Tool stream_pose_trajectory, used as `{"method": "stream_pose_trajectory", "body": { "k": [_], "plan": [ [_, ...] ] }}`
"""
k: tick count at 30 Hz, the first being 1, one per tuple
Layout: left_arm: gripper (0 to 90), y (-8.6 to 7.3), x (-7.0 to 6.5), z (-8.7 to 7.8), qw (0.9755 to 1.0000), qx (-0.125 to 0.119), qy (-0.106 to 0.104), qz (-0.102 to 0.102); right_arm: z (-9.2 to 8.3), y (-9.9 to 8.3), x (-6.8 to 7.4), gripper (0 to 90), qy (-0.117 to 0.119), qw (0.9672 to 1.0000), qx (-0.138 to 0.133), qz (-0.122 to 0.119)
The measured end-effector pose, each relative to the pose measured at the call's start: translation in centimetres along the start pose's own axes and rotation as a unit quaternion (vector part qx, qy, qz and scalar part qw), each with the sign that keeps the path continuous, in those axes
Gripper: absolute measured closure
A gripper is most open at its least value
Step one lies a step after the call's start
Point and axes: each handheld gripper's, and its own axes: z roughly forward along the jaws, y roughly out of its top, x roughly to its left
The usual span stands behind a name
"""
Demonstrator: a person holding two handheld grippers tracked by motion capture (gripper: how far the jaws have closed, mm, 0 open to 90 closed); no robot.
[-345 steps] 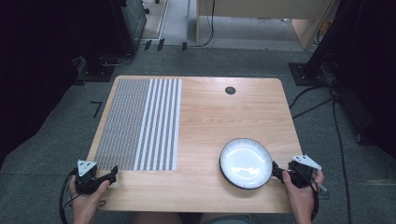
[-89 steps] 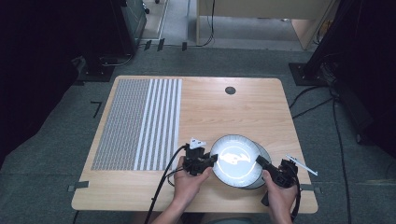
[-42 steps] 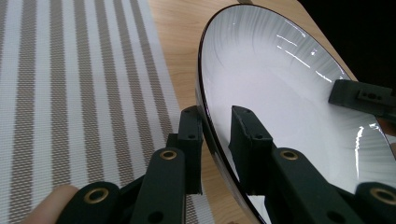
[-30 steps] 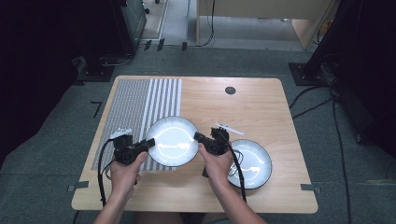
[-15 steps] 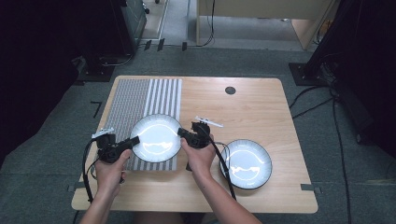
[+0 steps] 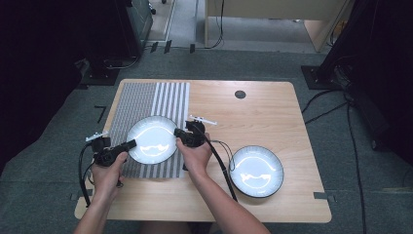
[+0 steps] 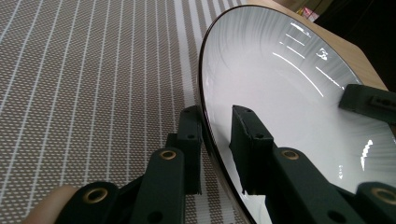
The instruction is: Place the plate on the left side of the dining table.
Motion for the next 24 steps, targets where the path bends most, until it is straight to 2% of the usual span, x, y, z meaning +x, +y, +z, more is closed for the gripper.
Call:
{"method": "stream_pose_trajectory", "body": {
  "k": [8,12,17,24],
  "plan": [
    [74.2,0.8,1.2,0.6,0.9999,-0.006,0.009,-0.008,1.7,0.5,0.7,84.6,0.002,1.0000,0.000,-0.009],
    [74.3,1.5,1.7,1.0,0.9997,-0.009,0.020,-0.009,3.0,0.8,0.7,84.8,0.006,1.0000,0.002,0.002],
    [74.2,2.4,2.7,2.5,0.9991,-0.007,0.036,-0.019,4.7,1.2,0.7,84.7,0.001,1.0000,0.002,0.006],
    [74.2,3.3,3.3,4.0,0.9986,-0.006,0.047,-0.023,6.8,2.0,0.2,84.8,-0.007,0.9999,0.000,0.009]
  ]
}}
